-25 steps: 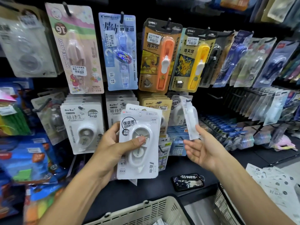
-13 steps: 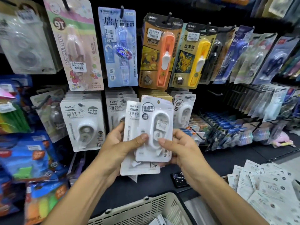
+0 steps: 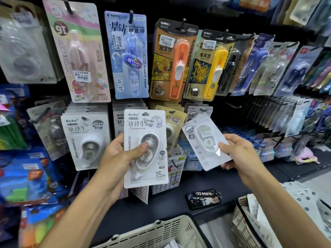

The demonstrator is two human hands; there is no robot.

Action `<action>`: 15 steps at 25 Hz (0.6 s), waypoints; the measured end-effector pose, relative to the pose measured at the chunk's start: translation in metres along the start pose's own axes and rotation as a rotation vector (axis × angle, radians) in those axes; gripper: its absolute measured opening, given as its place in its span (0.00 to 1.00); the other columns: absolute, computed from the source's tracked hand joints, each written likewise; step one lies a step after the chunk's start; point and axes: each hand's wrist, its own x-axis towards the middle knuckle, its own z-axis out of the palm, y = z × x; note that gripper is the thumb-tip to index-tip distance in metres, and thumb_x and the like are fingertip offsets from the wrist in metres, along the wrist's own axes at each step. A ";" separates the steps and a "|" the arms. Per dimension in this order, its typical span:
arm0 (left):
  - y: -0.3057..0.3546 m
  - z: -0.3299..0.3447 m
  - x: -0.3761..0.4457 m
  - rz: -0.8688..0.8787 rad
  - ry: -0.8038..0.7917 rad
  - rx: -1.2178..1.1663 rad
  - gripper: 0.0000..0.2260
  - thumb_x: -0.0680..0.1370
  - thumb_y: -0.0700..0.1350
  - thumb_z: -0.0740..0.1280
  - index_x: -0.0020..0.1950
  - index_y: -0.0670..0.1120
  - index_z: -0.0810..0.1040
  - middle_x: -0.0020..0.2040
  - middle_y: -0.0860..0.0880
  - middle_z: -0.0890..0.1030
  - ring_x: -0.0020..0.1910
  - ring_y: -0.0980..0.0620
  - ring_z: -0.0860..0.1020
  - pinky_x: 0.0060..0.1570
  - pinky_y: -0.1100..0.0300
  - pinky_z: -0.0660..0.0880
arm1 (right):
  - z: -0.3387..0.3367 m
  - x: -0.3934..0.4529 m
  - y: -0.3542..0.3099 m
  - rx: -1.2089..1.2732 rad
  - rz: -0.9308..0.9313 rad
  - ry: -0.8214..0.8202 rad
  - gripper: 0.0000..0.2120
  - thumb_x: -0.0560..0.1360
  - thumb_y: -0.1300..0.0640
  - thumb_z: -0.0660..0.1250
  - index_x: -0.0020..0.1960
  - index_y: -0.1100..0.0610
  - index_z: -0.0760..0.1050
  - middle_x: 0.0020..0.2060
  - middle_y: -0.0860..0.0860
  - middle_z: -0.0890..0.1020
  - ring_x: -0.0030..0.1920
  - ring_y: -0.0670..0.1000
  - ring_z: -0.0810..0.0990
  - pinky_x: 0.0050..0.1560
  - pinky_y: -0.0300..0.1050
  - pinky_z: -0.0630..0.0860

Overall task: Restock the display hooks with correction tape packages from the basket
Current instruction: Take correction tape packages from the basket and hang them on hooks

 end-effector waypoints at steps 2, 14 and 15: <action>0.001 0.000 0.001 0.004 0.001 0.001 0.24 0.66 0.38 0.75 0.62 0.42 0.80 0.53 0.42 0.87 0.45 0.45 0.87 0.37 0.56 0.83 | -0.012 -0.001 -0.002 -0.005 -0.037 0.006 0.06 0.81 0.64 0.64 0.52 0.56 0.77 0.35 0.53 0.85 0.23 0.51 0.76 0.20 0.40 0.70; -0.003 0.000 -0.003 -0.015 0.025 0.020 0.23 0.67 0.38 0.74 0.63 0.44 0.81 0.55 0.43 0.87 0.49 0.45 0.87 0.39 0.56 0.84 | 0.016 0.021 0.003 0.153 0.125 0.208 0.22 0.78 0.65 0.67 0.68 0.51 0.66 0.54 0.52 0.80 0.39 0.51 0.85 0.33 0.46 0.81; -0.003 0.000 -0.002 -0.014 0.036 0.014 0.23 0.68 0.38 0.74 0.63 0.44 0.81 0.55 0.43 0.87 0.49 0.45 0.87 0.40 0.55 0.84 | 0.018 0.016 0.003 0.094 0.143 0.183 0.26 0.78 0.64 0.68 0.71 0.49 0.64 0.60 0.52 0.77 0.50 0.54 0.84 0.43 0.50 0.82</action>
